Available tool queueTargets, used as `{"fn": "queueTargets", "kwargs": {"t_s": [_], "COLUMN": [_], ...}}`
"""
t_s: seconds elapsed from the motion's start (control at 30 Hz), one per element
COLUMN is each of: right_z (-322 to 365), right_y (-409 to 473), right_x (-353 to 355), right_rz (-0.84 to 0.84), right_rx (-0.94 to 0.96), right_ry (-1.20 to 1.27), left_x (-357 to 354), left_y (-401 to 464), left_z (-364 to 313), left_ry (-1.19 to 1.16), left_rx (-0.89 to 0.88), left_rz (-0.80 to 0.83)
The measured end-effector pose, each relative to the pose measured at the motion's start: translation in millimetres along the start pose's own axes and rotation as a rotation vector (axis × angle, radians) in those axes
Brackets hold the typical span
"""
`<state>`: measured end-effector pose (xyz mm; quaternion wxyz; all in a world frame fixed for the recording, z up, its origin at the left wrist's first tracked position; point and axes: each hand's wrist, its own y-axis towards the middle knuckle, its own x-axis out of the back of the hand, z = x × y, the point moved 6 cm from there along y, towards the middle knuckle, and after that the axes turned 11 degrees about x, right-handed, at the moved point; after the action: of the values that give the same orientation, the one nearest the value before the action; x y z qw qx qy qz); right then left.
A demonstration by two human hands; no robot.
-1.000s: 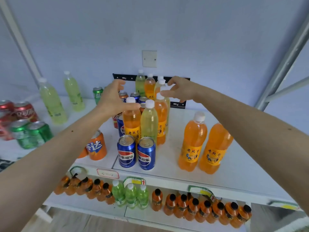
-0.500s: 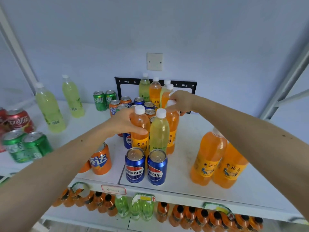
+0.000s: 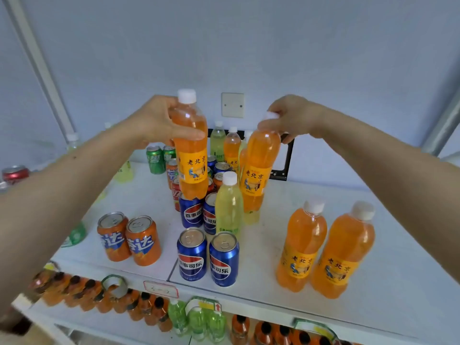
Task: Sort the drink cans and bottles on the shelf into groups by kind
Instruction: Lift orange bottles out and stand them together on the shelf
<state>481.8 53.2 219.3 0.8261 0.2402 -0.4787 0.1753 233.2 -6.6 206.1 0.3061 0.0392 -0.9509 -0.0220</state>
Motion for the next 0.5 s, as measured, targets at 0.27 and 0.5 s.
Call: {"fn": "queueTargets", "kwargs": {"t_s": [0.27,0.5], "right_z": [-10.2,-64.5], "right_y": [-37.3,-82.2], "right_x": [84.4,106.5], "right_rz": [-0.159,-0.261], "right_rx": [0.0,-0.137], "right_ry": [0.049,-0.005], "left_x": [-6.3,-81.3], "left_y": [1.0,20.4], "left_z": [-96.0,-148.0], "left_ry": [-0.05,-0.105], "left_rx": [-0.165,-0.232], "left_rz": [-0.117,-0.013]}}
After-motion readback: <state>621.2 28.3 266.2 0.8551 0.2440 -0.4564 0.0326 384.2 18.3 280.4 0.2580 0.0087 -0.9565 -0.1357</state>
